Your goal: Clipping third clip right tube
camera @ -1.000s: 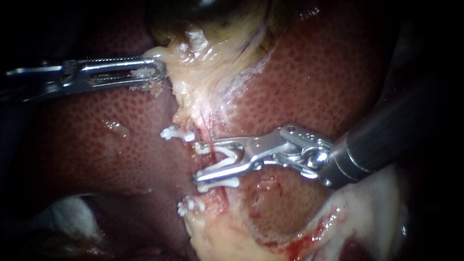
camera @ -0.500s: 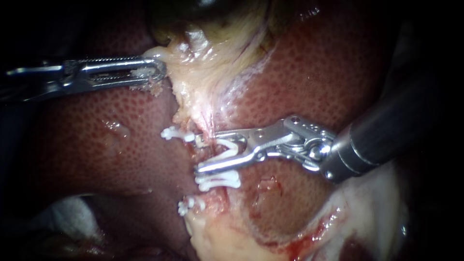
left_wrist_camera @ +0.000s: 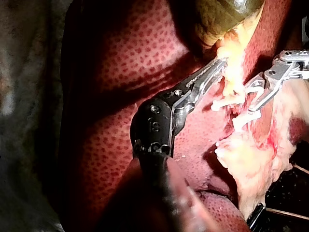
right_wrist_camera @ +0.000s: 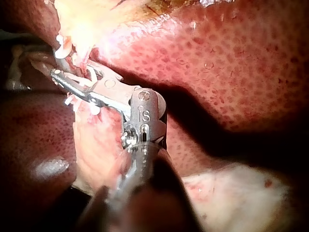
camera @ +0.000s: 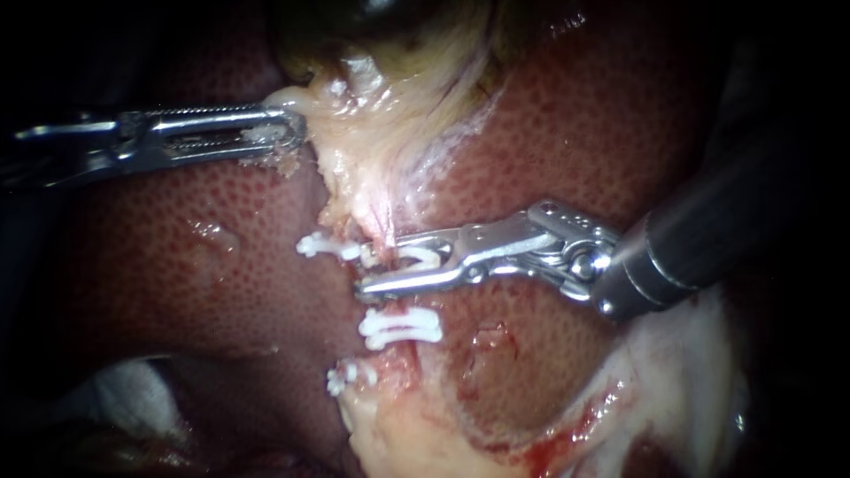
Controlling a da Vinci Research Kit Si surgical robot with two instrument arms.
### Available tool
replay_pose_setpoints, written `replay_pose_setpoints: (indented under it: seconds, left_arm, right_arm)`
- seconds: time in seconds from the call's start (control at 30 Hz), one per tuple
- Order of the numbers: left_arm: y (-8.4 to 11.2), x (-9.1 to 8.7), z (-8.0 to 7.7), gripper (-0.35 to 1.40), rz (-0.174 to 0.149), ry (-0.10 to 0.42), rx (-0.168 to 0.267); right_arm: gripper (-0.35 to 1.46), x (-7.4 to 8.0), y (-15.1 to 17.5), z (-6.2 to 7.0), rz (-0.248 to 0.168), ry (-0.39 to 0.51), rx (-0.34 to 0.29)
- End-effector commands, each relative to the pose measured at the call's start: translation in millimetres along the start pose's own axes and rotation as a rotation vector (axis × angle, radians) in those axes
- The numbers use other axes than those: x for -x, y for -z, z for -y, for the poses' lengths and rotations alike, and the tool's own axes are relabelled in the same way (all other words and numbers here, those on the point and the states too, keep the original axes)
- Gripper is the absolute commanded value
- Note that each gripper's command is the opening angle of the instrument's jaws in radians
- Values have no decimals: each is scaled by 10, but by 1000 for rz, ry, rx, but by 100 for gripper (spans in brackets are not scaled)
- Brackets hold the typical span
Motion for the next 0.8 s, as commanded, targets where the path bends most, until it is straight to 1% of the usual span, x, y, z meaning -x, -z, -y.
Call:
replay_pose_setpoints:
  seconds: [0.03, 0.17, 0.2, 0.33, 0.4, 0.47, 0.7, 0.8]
  left_arm:
    - [0, 0, 0, -35, 0, 0, 0]
    - [-1, 0, 0, -35, 0, -1, -1]
    - [-1, 1, 0, -35, 0, -1, -1]
    - [-1, 1, 0, -35, 0, -1, -1]
    - [-1, 1, 0, -35, 0, -1, -1]
    - [-1, 1, 0, -35, 0, -1, -1]
    - [-1, 1, 0, -35, 0, -1, -1]
    - [-1, 1, 0, -35, 0, -1, -1]
  right_arm:
    - [-11, 1, 2, -1, -2, -7, 4]
    - [-33, 1, 5, -3, -2, -19, 4]
    - [-35, 2, 6, -3, -2, -30, 4]
    - [-35, 4, 8, -3, -4, -94, 4]
    - [-35, 4, 9, -3, -4, -106, 4]
    - [-35, 5, 10, -2, 5, -105, 7]
    - [-35, 13, 9, -2, 10, -113, 8]
    - [-35, 14, 9, -2, 10, -118, 8]
